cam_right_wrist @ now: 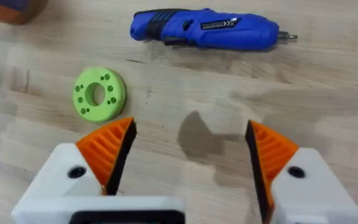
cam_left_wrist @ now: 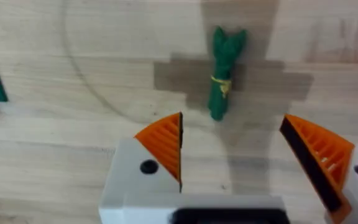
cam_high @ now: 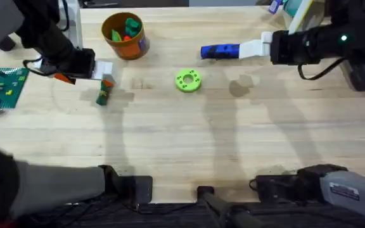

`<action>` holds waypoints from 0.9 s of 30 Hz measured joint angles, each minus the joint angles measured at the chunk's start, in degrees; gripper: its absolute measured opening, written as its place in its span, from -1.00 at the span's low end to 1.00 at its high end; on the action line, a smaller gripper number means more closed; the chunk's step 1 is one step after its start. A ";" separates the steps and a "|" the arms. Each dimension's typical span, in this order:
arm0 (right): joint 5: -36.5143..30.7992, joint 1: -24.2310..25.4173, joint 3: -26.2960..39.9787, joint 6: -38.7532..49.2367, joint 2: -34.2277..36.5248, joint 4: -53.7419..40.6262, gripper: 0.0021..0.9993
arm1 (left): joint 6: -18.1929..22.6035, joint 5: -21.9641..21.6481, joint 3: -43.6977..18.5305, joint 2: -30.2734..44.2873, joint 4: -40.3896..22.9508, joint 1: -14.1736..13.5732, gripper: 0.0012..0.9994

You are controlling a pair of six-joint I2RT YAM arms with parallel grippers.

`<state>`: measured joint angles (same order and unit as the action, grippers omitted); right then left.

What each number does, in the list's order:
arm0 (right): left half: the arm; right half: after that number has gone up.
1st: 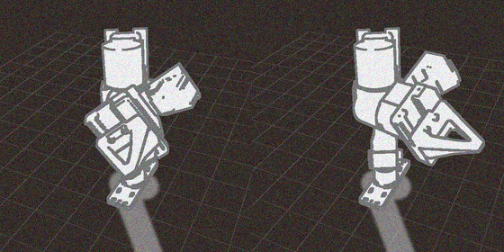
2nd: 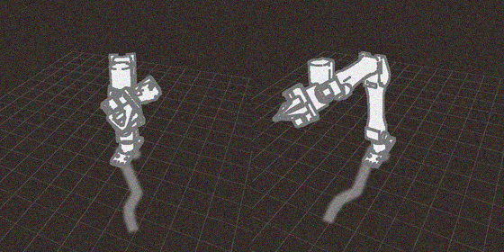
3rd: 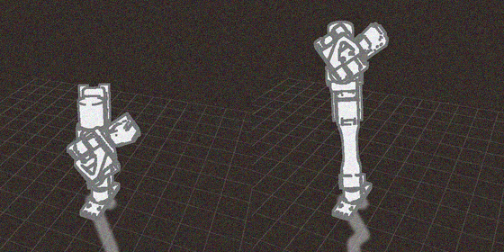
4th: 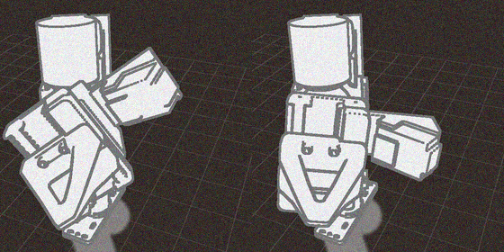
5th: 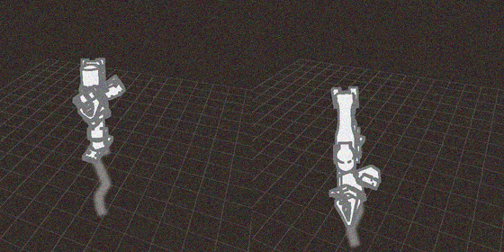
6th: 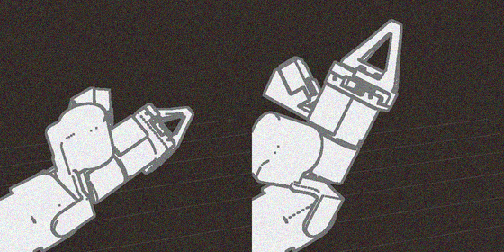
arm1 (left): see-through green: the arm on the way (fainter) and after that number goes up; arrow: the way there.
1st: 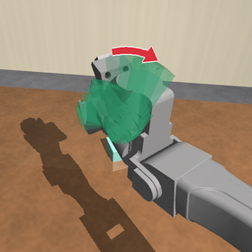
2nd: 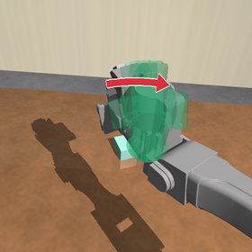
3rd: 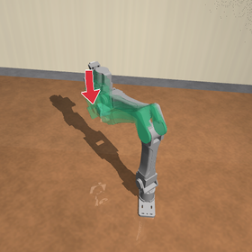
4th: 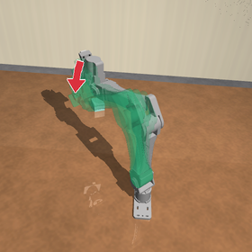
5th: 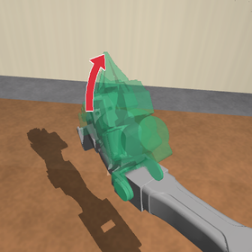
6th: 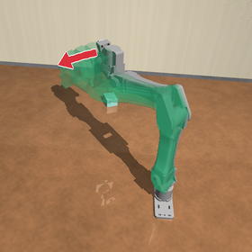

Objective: Pick up the gripper from the table and insert it into the empty holder that is missing its gripper. Then pick up a screw, insert it into the mounting hole, and use the screwdriver to tighten it. Finally, clean up the table by picking up the vegetable and placing it into the bucket.

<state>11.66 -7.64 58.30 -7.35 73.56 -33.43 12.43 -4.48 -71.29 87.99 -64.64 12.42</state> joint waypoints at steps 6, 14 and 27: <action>0.00 0.00 0.00 0.00 0.00 0.02 0.99 | 1.15 0.59 1.67 7.21 6.34 2.04 0.97; 0.00 0.00 0.00 0.00 0.00 0.02 0.99 | 1.72 1.48 5.88 13.29 12.20 2.04 0.97; 0.00 0.00 -0.02 0.00 0.00 0.02 0.99 | 2.60 3.94 5.57 14.18 13.33 3.14 0.98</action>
<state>11.66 -7.64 58.28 -7.35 73.56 -33.41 15.03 -0.54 -65.72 102.17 -51.30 15.56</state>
